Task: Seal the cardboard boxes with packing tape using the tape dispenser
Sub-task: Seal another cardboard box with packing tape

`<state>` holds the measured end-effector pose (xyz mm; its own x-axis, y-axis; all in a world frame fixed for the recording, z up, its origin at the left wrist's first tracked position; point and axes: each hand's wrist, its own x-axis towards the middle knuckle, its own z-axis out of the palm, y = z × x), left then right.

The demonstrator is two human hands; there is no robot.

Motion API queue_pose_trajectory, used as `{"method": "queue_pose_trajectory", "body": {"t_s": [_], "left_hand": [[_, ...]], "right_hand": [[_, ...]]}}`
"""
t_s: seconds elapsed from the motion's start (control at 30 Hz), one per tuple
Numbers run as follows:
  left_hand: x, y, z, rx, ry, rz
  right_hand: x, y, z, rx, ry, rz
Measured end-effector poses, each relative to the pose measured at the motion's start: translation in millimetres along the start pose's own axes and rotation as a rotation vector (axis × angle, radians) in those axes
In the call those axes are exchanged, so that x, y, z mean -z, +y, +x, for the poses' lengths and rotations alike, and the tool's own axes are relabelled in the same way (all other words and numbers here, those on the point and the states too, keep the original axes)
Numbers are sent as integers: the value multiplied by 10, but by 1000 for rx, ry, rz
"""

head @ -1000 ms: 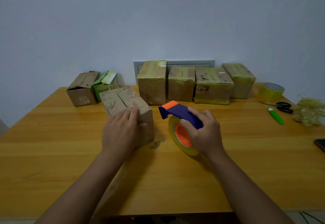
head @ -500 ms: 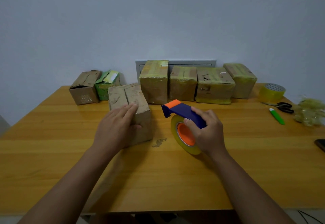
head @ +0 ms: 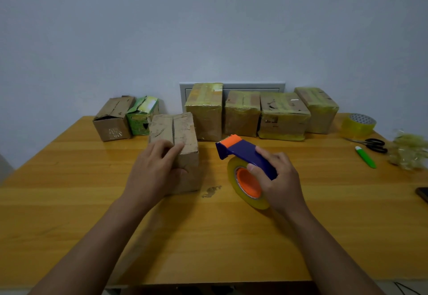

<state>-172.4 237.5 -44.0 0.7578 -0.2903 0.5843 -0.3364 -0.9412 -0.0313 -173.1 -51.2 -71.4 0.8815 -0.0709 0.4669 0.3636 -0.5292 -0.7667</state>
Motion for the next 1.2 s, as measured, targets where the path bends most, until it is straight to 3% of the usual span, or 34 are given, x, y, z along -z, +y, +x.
{"method": "queue_pose_trajectory", "body": {"t_s": [0.23,0.37,0.57,0.63,0.73,0.83,0.93,1.07,1.2], "left_hand": [[-34,21,-78,-52,137,-38],[-93,16,-142,-29,167,-17],[3,-57,-90,-16,0,-37],[142,5,-19,83,-23,-208],[454,262,184,379,103,-700],[680,413,355,640,-85,-1237],[735,441,357,701,-298,-1495],[736,418,321,701,-308,-1719],[748,397,293,684,-325,-1794]], "right_hand": [[-25,-83,36,2,82,183],[120,-186,153,69,22,321],[293,-386,357,106,-124,462],[292,-417,392,128,-162,482],[240,-457,407,131,-205,564],[163,-500,387,103,-226,670],[101,-529,362,93,-232,724],[44,-548,347,94,-252,744],[10,-571,347,83,-252,758]]}}
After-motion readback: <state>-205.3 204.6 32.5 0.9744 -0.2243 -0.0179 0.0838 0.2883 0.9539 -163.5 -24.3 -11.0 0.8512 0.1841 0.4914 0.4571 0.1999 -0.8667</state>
